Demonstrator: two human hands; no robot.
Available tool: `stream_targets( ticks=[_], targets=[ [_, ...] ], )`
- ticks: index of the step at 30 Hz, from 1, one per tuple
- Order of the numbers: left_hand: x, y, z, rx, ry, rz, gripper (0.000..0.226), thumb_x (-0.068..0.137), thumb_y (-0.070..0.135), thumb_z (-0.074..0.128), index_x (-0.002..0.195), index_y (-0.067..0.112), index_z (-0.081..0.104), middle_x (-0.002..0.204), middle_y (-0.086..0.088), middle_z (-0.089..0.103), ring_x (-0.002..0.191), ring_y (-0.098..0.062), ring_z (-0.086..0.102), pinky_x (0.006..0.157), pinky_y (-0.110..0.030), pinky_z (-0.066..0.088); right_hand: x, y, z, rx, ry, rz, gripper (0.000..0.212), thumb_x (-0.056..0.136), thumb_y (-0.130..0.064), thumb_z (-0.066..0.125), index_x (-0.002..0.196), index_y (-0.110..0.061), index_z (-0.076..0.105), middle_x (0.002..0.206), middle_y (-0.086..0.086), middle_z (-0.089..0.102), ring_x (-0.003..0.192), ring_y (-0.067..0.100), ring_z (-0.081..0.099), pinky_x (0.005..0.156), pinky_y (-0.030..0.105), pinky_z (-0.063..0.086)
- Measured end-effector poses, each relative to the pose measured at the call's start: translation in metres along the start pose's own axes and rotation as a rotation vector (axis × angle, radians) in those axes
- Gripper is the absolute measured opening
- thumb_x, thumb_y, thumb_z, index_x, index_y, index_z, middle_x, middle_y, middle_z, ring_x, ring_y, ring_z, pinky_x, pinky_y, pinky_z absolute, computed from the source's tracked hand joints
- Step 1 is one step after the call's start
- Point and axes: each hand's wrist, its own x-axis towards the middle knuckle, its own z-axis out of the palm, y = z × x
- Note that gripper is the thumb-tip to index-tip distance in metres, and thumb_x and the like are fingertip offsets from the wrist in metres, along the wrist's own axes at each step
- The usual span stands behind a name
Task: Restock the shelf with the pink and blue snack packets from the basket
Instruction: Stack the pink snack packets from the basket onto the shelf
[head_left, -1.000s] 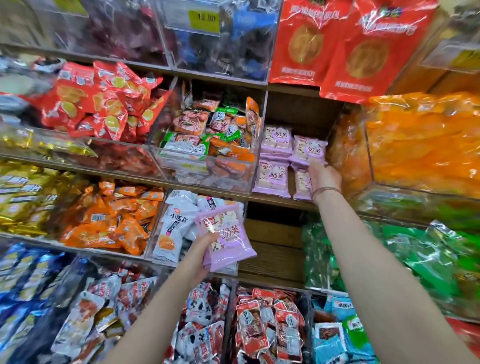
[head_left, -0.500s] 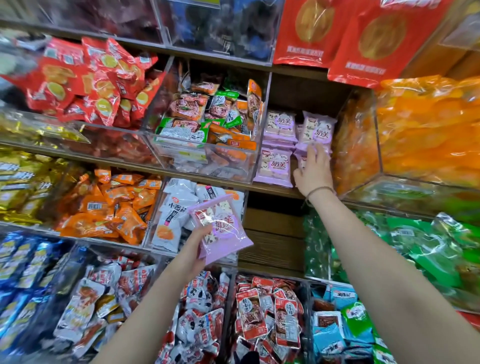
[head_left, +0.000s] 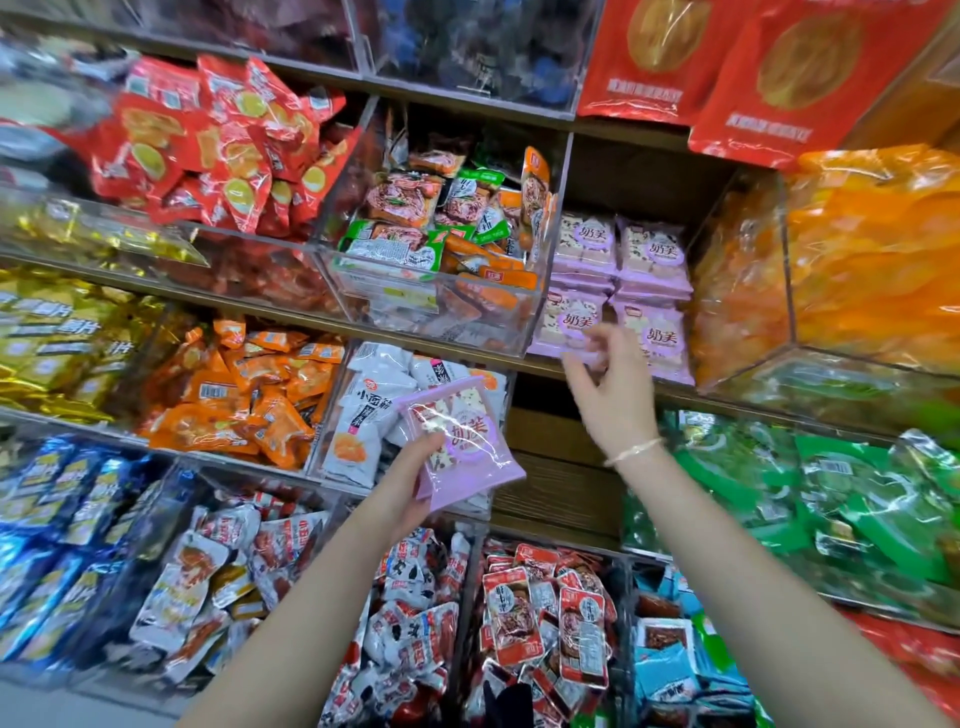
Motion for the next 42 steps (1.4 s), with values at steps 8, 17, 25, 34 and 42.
stream_targets(
  ticks=[8, 17, 25, 34, 42],
  targets=[
    [-0.006, -0.001, 0.006, 0.18, 0.1, 0.032, 0.073, 0.066, 0.059, 0.067, 0.126, 0.022, 0.049, 0.106, 0.008, 0.071, 0.091, -0.01, 0.071, 0.064, -0.021, 0.056, -0.079, -0.032, 0.05, 0.412, -0.455, 0.43, 0.036, 0.074, -0.035, 0.075, 0.095, -0.028, 0.047, 0.099, -0.007, 0.064, 0.089, 0.011, 0.065, 0.078, 0.033, 0.056],
    [-0.005, 0.001, 0.007, 0.048, 0.141, -0.015, 0.053, 0.081, 0.026, 0.067, 0.13, 0.013, 0.05, 0.118, -0.01, 0.066, 0.102, -0.028, 0.067, 0.075, -0.029, 0.056, -0.061, 0.006, -0.012, 0.557, 0.05, 0.434, 0.024, 0.082, -0.013, 0.068, 0.095, -0.028, 0.054, 0.102, -0.002, 0.064, 0.088, 0.008, 0.062, 0.072, 0.019, 0.051],
    [-0.005, 0.001, 0.008, 0.051, 0.171, -0.032, 0.067, 0.073, 0.03, 0.073, 0.133, 0.015, 0.047, 0.127, -0.011, 0.06, 0.103, -0.028, 0.067, 0.076, -0.03, 0.056, 0.03, 0.016, -0.008, 0.571, 0.187, 0.652, 0.029, 0.097, -0.015, 0.038, 0.123, -0.005, 0.047, 0.107, 0.001, 0.052, 0.056, 0.009, 0.053, 0.05, 0.015, 0.048],
    [-0.005, 0.002, 0.002, 0.011, 0.132, -0.04, 0.076, 0.069, 0.035, 0.076, 0.136, 0.017, 0.046, 0.133, -0.01, 0.056, 0.105, -0.026, 0.066, 0.075, -0.028, 0.057, 0.064, 0.008, 0.005, -0.362, -0.158, 0.426, 0.026, 0.091, -0.023, 0.047, 0.087, -0.002, 0.063, 0.121, 0.023, 0.049, 0.112, 0.036, 0.048, 0.089, 0.036, 0.042],
    [-0.005, 0.004, 0.003, -0.072, 0.003, -0.024, 0.067, 0.079, 0.061, 0.048, 0.13, 0.019, 0.051, 0.119, -0.011, 0.067, 0.107, -0.027, 0.066, 0.076, -0.031, 0.057, -0.024, -0.017, 0.021, 0.006, 0.063, 0.099, 0.019, 0.086, -0.023, 0.056, 0.105, -0.021, 0.053, 0.095, -0.003, 0.049, 0.078, 0.007, 0.047, 0.071, 0.025, 0.041]
  ],
)
